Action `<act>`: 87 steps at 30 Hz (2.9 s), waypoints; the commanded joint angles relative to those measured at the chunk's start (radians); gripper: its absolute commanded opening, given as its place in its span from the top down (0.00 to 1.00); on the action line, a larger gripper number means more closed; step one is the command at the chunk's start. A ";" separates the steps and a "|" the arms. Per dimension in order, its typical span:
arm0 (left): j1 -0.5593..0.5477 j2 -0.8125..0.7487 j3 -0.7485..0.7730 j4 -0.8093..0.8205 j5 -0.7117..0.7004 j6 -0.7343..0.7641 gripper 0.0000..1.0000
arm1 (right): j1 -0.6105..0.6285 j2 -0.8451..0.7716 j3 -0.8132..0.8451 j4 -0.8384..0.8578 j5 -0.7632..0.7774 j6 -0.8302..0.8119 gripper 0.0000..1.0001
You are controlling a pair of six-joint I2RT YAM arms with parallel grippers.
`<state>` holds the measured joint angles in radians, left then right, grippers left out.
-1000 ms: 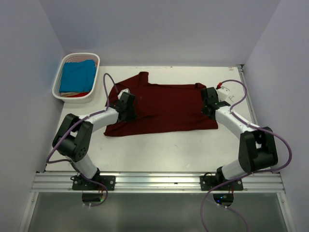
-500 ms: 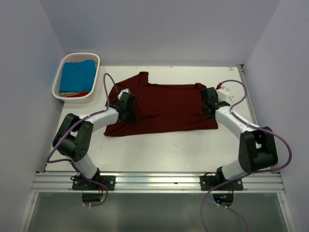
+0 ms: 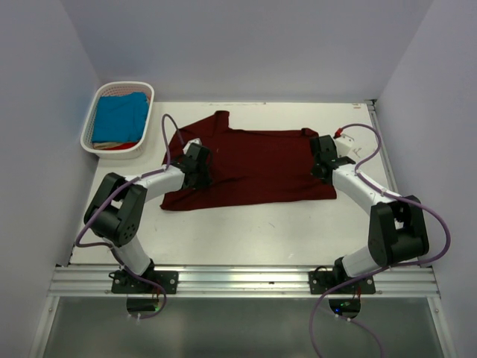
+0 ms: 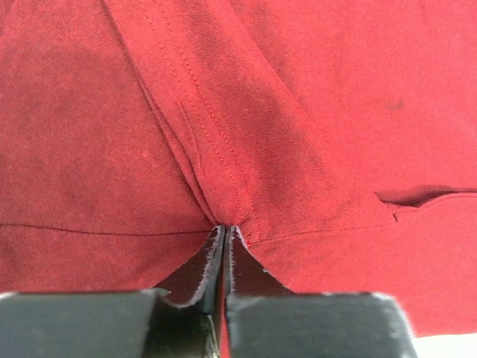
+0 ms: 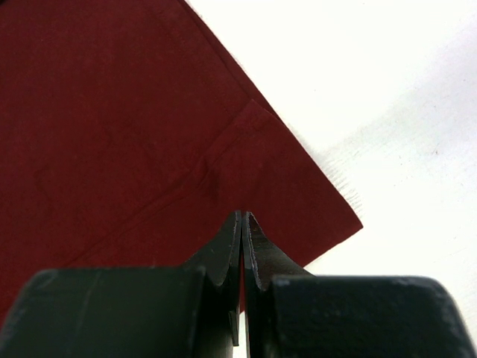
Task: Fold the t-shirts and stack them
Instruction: Fold the flattened tshirt in 1/3 of the way
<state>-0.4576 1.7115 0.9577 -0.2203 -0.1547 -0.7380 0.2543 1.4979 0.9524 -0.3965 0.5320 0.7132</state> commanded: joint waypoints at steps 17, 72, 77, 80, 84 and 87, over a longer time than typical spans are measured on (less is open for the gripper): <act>0.008 -0.084 0.105 0.119 0.064 0.114 1.00 | -0.004 -0.041 -0.007 0.012 0.028 -0.006 1.00; 0.042 0.198 0.325 0.415 0.158 0.368 0.00 | -0.003 -0.004 -0.015 0.076 -0.012 -0.049 0.74; 0.097 0.227 0.462 0.314 0.159 0.359 0.00 | -0.001 -0.027 -0.014 0.116 -0.075 -0.095 0.49; 0.146 0.318 0.637 0.189 0.158 0.362 0.00 | -0.001 -0.031 -0.003 0.124 -0.110 -0.121 0.43; 0.197 0.486 0.972 -0.006 0.184 0.351 0.07 | 0.000 -0.024 0.025 0.111 -0.139 -0.144 0.35; 0.215 0.618 1.155 -0.146 0.221 0.328 0.18 | 0.000 -0.019 0.031 0.108 -0.144 -0.150 0.35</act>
<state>-0.2596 2.2326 1.9663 -0.1482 0.0277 -0.4053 0.2543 1.5002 0.9440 -0.3122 0.4152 0.5953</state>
